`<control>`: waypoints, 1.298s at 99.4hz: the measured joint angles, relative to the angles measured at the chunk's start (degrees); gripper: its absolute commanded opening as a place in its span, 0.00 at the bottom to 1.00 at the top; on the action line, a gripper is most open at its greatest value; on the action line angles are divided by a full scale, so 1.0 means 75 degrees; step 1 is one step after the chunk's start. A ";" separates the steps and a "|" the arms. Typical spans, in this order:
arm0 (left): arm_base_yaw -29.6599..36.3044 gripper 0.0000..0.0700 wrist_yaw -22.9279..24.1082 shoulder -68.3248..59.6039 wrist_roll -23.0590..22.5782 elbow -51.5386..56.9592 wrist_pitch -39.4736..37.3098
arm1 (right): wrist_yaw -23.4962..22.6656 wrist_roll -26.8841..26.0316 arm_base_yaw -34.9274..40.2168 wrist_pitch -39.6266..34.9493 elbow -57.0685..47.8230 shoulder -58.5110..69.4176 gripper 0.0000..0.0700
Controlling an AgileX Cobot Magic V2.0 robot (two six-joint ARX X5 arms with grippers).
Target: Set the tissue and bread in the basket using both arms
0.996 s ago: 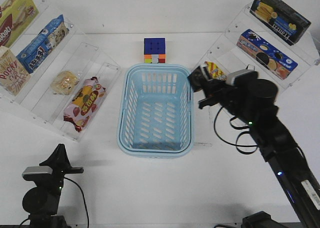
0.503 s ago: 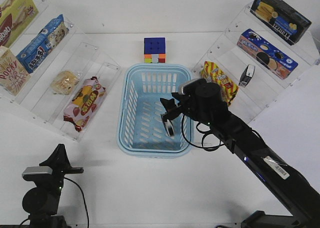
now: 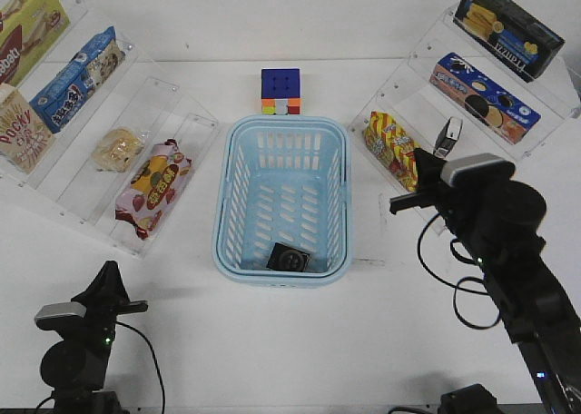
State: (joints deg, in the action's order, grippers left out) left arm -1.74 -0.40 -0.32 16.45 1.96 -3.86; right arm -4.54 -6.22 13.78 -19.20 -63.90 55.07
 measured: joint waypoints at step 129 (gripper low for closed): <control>0.0784 0.77 0.0481 -1.0471 -0.6490 1.0258 0.4086 | 0.0204 -0.0146 -0.0539 0.2480 0.4304 -0.3197 0.00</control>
State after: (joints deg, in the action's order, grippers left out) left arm 4.14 3.20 -78.85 -32.23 78.89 26.79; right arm -3.01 -7.31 9.74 -0.60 -31.62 31.09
